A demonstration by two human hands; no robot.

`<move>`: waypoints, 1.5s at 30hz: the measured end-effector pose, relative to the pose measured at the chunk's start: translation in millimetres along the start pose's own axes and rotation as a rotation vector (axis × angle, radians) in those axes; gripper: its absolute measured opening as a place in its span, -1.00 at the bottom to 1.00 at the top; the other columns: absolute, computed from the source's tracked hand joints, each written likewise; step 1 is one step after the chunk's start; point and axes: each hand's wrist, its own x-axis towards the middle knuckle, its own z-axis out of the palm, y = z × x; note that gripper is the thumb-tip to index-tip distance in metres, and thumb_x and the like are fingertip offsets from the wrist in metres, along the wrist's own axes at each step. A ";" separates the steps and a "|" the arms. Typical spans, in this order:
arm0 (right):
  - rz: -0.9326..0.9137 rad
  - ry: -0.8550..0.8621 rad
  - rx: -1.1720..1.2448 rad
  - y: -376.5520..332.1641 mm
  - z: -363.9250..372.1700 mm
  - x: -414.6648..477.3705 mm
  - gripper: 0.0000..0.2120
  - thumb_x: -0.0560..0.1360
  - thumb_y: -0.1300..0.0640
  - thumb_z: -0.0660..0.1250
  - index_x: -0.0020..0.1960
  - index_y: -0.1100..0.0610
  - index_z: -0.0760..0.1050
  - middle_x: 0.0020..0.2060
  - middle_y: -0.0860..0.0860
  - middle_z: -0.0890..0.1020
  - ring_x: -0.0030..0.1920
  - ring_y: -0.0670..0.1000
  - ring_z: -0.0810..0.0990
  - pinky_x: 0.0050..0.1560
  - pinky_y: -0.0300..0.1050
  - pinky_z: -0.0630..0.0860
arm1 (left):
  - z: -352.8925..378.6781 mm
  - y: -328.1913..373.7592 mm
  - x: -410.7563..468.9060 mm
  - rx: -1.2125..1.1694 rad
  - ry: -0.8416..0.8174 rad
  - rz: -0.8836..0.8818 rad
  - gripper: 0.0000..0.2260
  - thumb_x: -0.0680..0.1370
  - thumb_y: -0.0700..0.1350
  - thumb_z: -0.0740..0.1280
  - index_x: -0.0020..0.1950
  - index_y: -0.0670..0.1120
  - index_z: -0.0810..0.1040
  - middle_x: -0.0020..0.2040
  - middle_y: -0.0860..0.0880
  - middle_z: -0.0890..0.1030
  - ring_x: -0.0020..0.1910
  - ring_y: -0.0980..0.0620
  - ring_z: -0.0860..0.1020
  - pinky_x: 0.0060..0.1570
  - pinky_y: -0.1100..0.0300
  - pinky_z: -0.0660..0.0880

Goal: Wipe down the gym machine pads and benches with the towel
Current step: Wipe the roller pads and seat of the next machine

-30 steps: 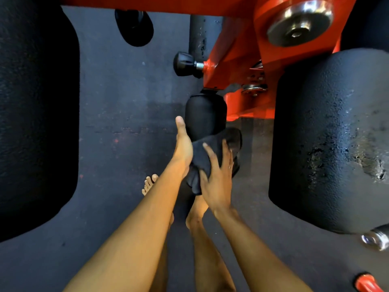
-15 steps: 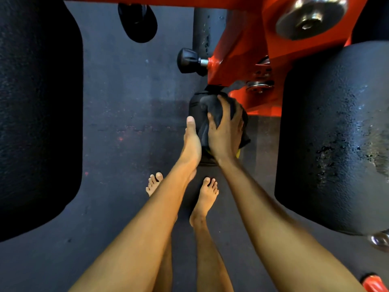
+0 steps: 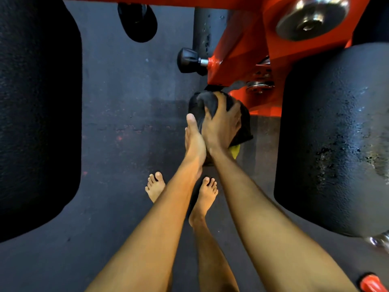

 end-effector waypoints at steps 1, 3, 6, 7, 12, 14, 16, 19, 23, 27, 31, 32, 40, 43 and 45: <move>-0.010 0.010 -0.020 -4.4 1.7 6.8 -0.55 0.58 -0.02 0.39 0.46 -0.11 0.44 0.46 0.19 0.37 0.49 0.27 0.33 0.42 0.31 0.32 | 4.1 17.6 -24.7 -0.003 -0.010 0.011 0.11 0.21 0.76 0.02 0.58 0.12 0.31 0.53 0.06 0.42 0.52 0.04 0.36 0.52 -0.10 0.25; -0.054 0.011 -0.026 -2.2 2.4 5.4 -0.53 0.57 -0.04 0.39 0.47 -0.11 0.44 0.51 0.19 0.34 0.54 0.28 0.28 0.44 0.35 0.31 | 6.2 38.8 -51.0 -0.013 -0.019 0.033 -0.19 0.51 0.56 -0.06 0.52 0.05 0.38 0.35 0.07 0.52 0.40 0.06 0.45 0.44 0.07 0.36; -0.178 -0.066 -0.057 25.4 -4.5 -33.3 -0.43 0.57 -0.08 0.38 0.55 -0.19 0.34 0.63 0.11 0.15 0.62 0.24 0.12 0.50 0.35 0.25 | -3.2 47.0 -46.7 -0.042 -0.037 0.048 -0.27 0.62 0.42 -0.14 0.60 0.00 0.29 0.47 -0.03 0.47 0.46 -0.02 0.43 0.47 0.03 0.33; -0.230 -0.104 -0.084 39.2 -7.0 -51.5 -0.38 0.55 -0.06 0.40 0.57 -0.21 0.31 0.65 0.08 0.09 0.64 0.23 0.07 0.52 0.35 0.23 | -5.1 48.0 -41.1 -0.052 -0.039 0.052 -0.24 0.60 0.45 -0.13 0.60 -0.01 0.28 0.49 -0.07 0.46 0.46 -0.06 0.44 0.50 -0.04 0.32; -0.320 -0.208 -0.086 84.1 -9.5 -109.0 -0.30 0.53 0.04 0.45 0.59 -0.21 0.27 0.66 0.05 0.02 0.65 0.22 0.00 0.54 0.38 0.18 | -10.7 47.2 -20.2 -0.034 -0.046 0.005 -0.16 0.52 0.54 -0.11 0.61 0.04 0.26 0.46 -0.15 0.49 0.38 -0.12 0.51 0.46 -0.15 0.37; -0.280 -0.183 -0.067 73.4 -6.8 -89.7 -0.33 0.51 0.10 0.45 0.56 -0.20 0.33 0.65 0.06 0.09 0.64 0.23 0.04 0.54 0.35 0.18 | -5.7 46.8 -29.0 -0.022 -0.070 0.028 -0.25 0.57 0.49 -0.12 0.48 0.04 0.44 0.33 -0.13 0.60 0.26 -0.04 0.59 0.42 -0.06 0.42; -0.198 -0.116 -0.039 47.8 -4.0 -56.9 -0.38 0.52 0.10 0.45 0.53 -0.19 0.39 0.63 0.08 0.18 0.63 0.24 0.11 0.52 0.34 0.23 | 1.1 39.6 -36.4 0.016 -0.101 0.035 -0.20 0.51 0.55 -0.07 0.45 0.04 0.48 0.37 -0.06 0.58 0.30 0.00 0.57 0.42 -0.02 0.41; -0.123 -0.045 -0.003 4.8 -0.4 -4.0 -0.51 0.58 -0.02 0.39 0.50 -0.17 0.43 0.58 0.10 0.28 0.61 0.22 0.17 0.50 0.33 0.24 | 6.0 15.0 -21.1 -0.043 -0.056 0.079 0.05 0.26 0.73 0.05 0.59 0.13 0.31 0.54 0.05 0.40 0.50 0.05 0.38 0.51 -0.10 0.30; -0.133 -0.079 -0.072 -0.1 0.5 7.1 -0.50 0.61 -0.07 0.34 0.53 -0.20 0.37 0.61 0.07 0.22 0.63 0.21 0.09 0.50 0.38 0.20 | 10.4 37.7 -58.1 0.002 -0.052 0.109 -0.30 0.59 0.45 -0.09 0.54 0.06 0.36 0.26 0.09 0.58 0.31 0.12 0.50 0.40 0.06 0.41; -0.262 -0.145 -0.090 43.2 -10.3 -52.8 -0.34 0.54 0.04 0.42 0.58 -0.21 0.29 0.67 0.02 0.04 0.65 0.20 0.00 0.52 0.40 0.20 | -1.3 44.1 -47.5 -0.019 -0.049 0.084 -0.30 0.63 0.41 -0.10 0.52 -0.01 0.40 0.38 -0.07 0.56 0.38 -0.04 0.51 0.44 0.01 0.39; -0.306 -0.214 -0.071 84.7 -14.2 -104.8 -0.31 0.52 0.10 0.42 0.58 -0.22 0.28 0.67 -0.02 0.01 0.66 0.16 -0.03 0.56 0.30 0.17 | -6.9 45.0 -29.5 0.010 -0.026 0.034 -0.36 0.63 0.40 -0.14 0.26 0.02 0.53 0.18 -0.10 0.67 0.14 -0.02 0.63 0.38 -0.01 0.45; -0.307 -0.224 -0.053 87.1 -14.3 -106.6 -0.33 0.53 0.11 0.41 0.57 -0.22 0.30 0.67 -0.01 0.03 0.66 0.16 -0.02 0.58 0.28 0.16 | -6.6 44.4 -28.8 0.021 -0.030 0.032 -0.35 0.63 0.40 -0.15 0.15 -0.01 0.56 0.11 -0.11 0.70 0.07 0.00 0.65 0.33 0.01 0.50; -0.153 -0.052 -0.021 4.6 -4.1 3.5 -0.51 0.57 0.01 0.37 0.49 -0.16 0.44 0.57 0.11 0.29 0.61 0.20 0.17 0.49 0.32 0.25 | 11.6 -22.6 12.9 0.077 -0.006 0.169 0.09 0.15 0.78 0.00 0.58 0.28 0.25 0.60 0.12 0.30 0.59 0.09 0.22 0.56 -0.12 0.11; -0.184 -0.082 -0.075 3.3 -0.4 4.1 -0.50 0.58 0.00 0.37 0.50 -0.18 0.41 0.60 0.08 0.24 0.63 0.21 0.10 0.51 0.36 0.19 | 9.7 17.0 -40.5 -0.035 -0.014 0.108 0.04 0.21 0.75 0.07 0.55 0.20 0.36 0.52 0.05 0.44 0.48 0.07 0.40 0.50 -0.07 0.29; -0.269 -0.109 -0.079 24.8 -4.7 -22.6 -0.43 0.55 0.07 0.41 0.52 -0.16 0.40 0.64 0.08 0.17 0.64 0.23 0.06 0.53 0.36 0.18 | 8.0 40.4 -63.6 -0.037 -0.048 0.095 -0.12 0.47 0.59 -0.03 0.59 0.05 0.30 0.53 -0.02 0.42 0.43 -0.02 0.46 0.42 0.08 0.36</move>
